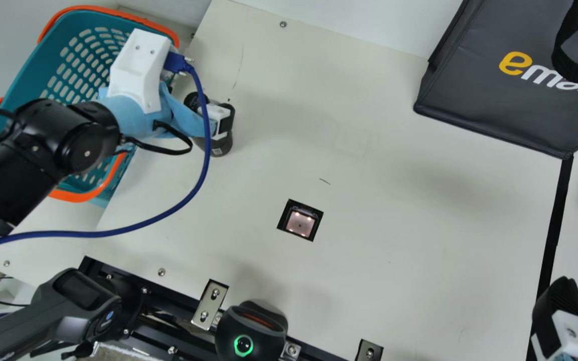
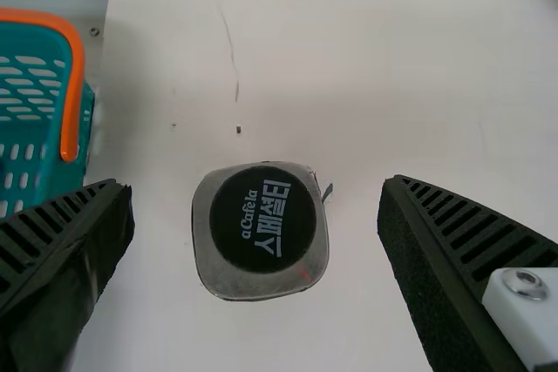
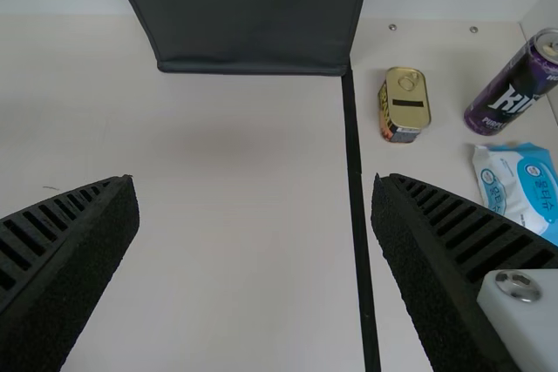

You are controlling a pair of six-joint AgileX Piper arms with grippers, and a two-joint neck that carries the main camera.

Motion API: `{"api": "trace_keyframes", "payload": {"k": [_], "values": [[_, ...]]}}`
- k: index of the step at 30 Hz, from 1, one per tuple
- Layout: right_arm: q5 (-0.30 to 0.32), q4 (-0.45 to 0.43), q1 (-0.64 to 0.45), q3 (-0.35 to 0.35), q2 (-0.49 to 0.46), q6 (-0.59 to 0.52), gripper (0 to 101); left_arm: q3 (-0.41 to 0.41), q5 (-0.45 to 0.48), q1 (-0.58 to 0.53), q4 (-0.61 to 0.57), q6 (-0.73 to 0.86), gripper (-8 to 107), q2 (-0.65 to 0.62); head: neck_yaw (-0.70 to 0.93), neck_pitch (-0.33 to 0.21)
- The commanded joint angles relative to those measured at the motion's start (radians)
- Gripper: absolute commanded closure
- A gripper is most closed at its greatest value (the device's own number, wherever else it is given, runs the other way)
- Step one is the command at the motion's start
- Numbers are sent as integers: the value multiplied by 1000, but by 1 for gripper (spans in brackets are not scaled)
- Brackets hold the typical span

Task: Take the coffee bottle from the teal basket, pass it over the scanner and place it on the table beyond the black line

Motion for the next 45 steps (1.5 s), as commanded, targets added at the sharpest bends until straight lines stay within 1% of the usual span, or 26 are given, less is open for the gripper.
{"api": "trace_keyframes", "payload": {"k": [1,15,22,30,38,45], "values": [[0,0,0,0,0,0,6,-1,7,9,-17,20,9,-31,4,-29],[0,0,0,0,0,0,6,24,67,92,-135,146,9,-237,4,-29],[0,0,0,0,0,0,6,27,103,127,-172,189,9,-294,-159,-29],[0,0,0,0,0,0,6,27,142,145,-198,227,9,-329,-345,-29],[0,0,0,0,0,0,6,32,161,147,-194,242,9,-341,-345,-29],[0,0,0,0,0,0,6,34,154,136,-179,244,9,-304,-345,-29]]}}
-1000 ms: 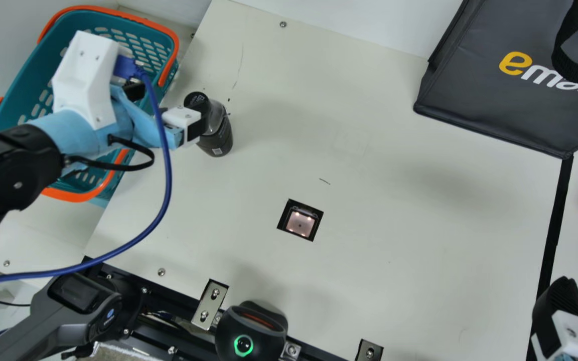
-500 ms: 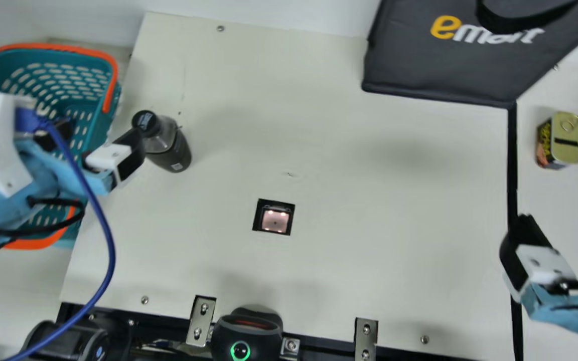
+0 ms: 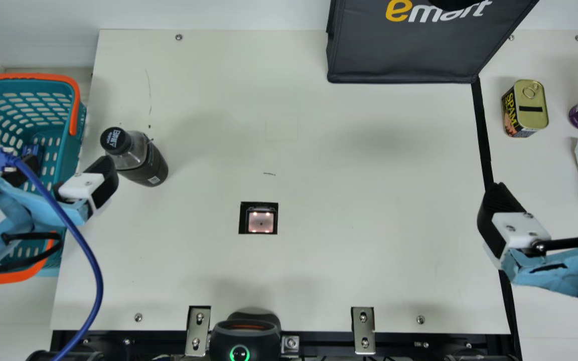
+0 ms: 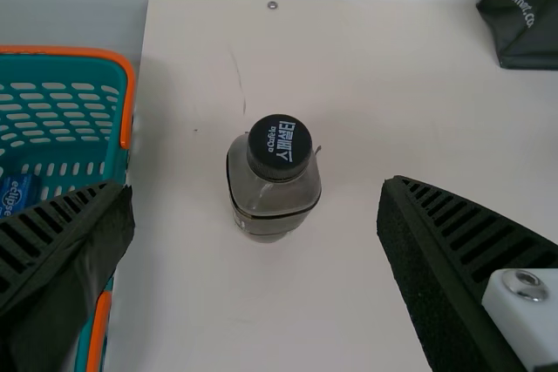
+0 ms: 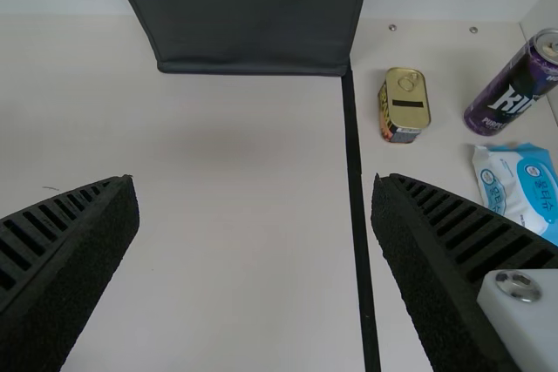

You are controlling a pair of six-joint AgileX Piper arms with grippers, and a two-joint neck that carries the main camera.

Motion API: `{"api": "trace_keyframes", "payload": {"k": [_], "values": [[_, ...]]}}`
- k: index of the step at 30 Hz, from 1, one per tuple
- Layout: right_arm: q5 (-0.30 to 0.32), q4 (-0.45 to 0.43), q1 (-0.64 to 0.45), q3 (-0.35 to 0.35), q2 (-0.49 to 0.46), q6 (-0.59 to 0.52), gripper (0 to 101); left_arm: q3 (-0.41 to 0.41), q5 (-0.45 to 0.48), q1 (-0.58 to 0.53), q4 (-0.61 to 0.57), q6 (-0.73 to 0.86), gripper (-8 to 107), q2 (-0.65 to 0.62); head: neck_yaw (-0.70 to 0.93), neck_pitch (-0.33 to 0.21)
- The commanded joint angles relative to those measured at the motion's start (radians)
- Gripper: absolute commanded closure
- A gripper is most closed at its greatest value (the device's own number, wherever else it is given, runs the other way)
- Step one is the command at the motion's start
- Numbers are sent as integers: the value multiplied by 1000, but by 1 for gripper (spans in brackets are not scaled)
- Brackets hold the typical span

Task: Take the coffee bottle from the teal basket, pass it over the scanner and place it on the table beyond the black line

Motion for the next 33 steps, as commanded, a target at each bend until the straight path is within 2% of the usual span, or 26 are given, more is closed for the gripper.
{"api": "trace_keyframes", "payload": {"k": [1,17,33], "values": [[0,0,0,0,0,0,6,-2,-7,-5,5,-2,9,19,0,-29],[0,0,0,0,0,0,6,-13,-81,-63,74,-77,9,199,0,-29],[0,0,0,0,0,0,6,16,-188,-101,139,-214,9,300,0,-29]]}}
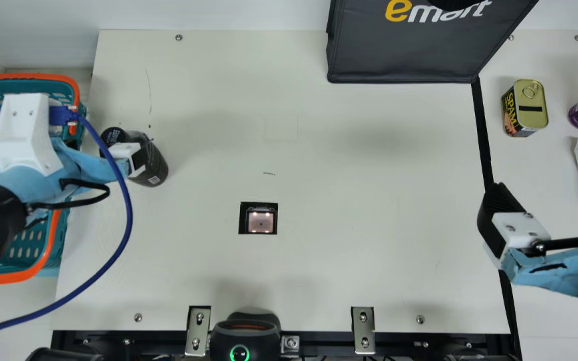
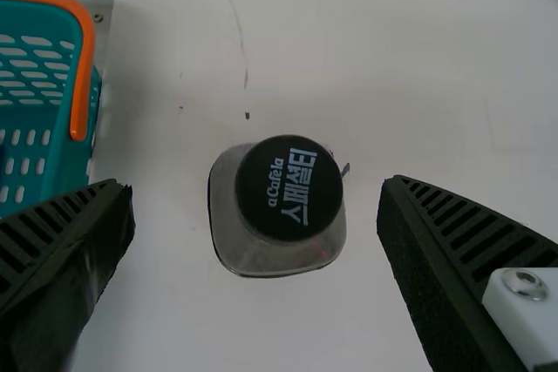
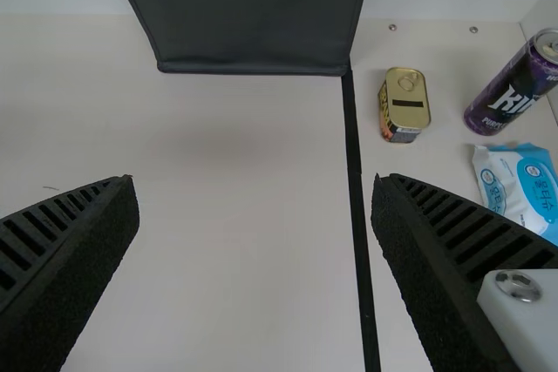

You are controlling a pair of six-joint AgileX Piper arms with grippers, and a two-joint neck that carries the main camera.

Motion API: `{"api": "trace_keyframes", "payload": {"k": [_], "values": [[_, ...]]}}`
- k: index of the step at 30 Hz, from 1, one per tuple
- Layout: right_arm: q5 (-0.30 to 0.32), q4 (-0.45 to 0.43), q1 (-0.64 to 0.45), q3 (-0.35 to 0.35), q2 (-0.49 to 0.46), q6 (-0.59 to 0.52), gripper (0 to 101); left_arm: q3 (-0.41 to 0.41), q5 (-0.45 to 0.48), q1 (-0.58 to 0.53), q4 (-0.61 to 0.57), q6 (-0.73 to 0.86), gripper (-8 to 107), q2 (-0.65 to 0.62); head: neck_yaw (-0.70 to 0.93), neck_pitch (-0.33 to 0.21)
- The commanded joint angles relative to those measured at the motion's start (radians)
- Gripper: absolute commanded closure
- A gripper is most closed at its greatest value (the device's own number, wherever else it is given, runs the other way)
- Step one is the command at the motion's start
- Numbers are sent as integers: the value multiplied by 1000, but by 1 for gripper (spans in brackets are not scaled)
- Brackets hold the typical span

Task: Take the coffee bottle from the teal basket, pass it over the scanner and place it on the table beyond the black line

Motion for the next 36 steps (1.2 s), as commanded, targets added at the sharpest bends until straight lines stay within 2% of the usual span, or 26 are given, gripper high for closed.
{"api": "trace_keyframes", "payload": {"k": [1,16,30,31,36], "values": [[0,0,0,0,0,0,6,5,-19,-5,10,-24,9,7,2,-29],[0,0,0,0,0,0,6,50,-124,-48,85,-154,9,41,2,-29],[0,0,0,0,0,0,6,94,-177,-72,154,-224,102,13,2,-29],[0,0,0,0,0,0,6,95,-173,-73,157,-227,107,4,2,-29],[0,0,0,0,0,0,6,91,-125,-94,186,-253,107,-49,2,-29]]}}
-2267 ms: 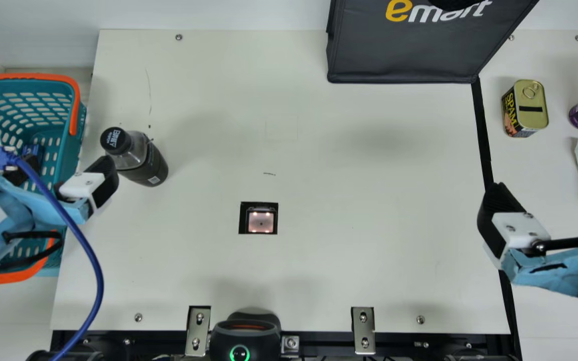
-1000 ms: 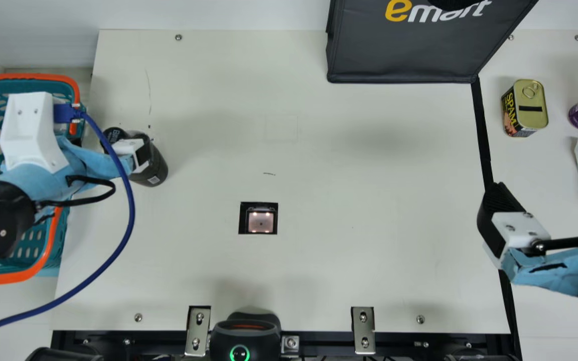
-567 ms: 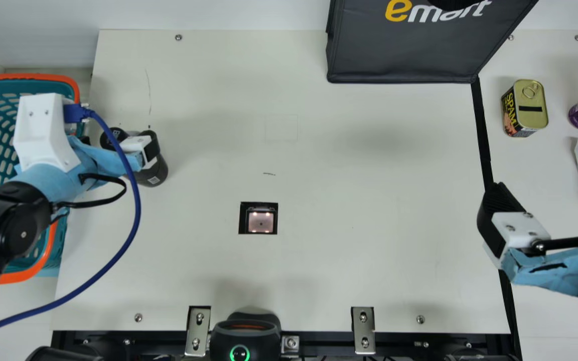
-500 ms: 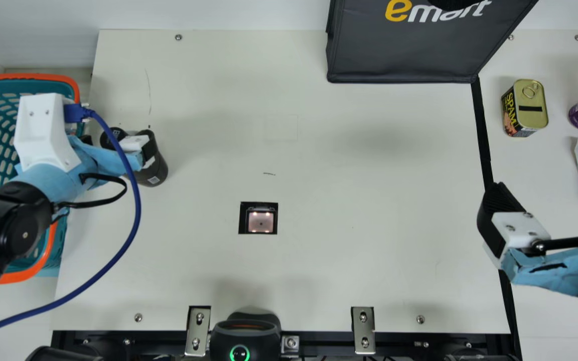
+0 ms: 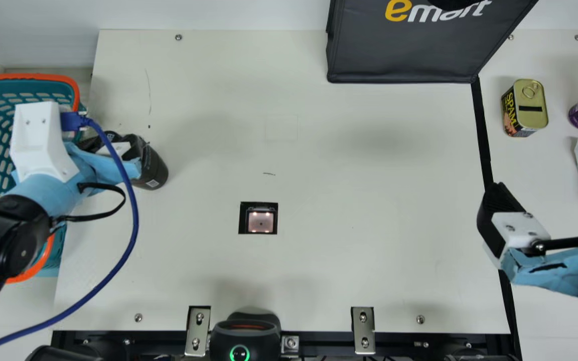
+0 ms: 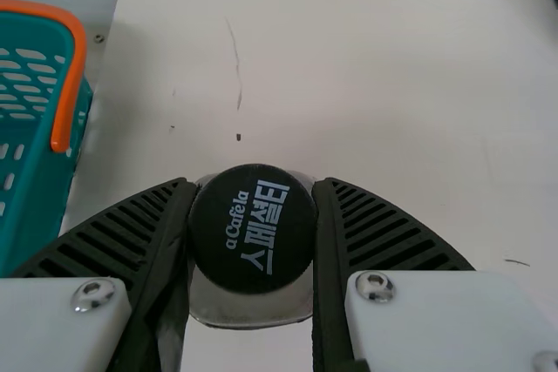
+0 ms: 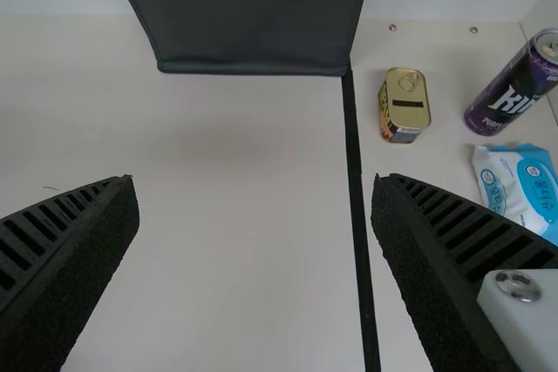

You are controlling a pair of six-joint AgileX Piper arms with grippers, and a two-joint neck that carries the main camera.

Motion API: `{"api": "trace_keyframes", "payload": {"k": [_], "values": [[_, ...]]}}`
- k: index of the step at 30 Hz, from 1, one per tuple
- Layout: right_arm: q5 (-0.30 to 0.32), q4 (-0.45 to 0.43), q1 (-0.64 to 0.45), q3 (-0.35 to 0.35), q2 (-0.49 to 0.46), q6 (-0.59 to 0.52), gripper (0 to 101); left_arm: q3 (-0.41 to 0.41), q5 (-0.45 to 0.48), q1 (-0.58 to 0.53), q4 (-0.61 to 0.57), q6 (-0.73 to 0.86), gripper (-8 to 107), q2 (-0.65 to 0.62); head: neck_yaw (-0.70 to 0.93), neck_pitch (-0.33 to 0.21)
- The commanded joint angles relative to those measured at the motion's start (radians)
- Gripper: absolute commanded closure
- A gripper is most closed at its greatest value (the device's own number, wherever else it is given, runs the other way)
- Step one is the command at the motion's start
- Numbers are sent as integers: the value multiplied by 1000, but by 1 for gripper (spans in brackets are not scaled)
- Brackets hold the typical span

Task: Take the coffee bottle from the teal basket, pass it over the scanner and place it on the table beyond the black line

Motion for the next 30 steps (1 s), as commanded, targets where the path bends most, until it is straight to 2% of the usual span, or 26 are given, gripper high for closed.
{"api": "trace_keyframes", "payload": {"k": [1,19,30], "values": [[0,0,0,0,0,0,6,-4,24,-9,11,-10,107,-22,2,-29],[0,0,0,0,0,0,6,-78,278,-172,119,-154,107,-144,2,-29],[0,0,0,0,0,0,6,-97,372,-312,177,-282,107,-169,2,-29]]}}
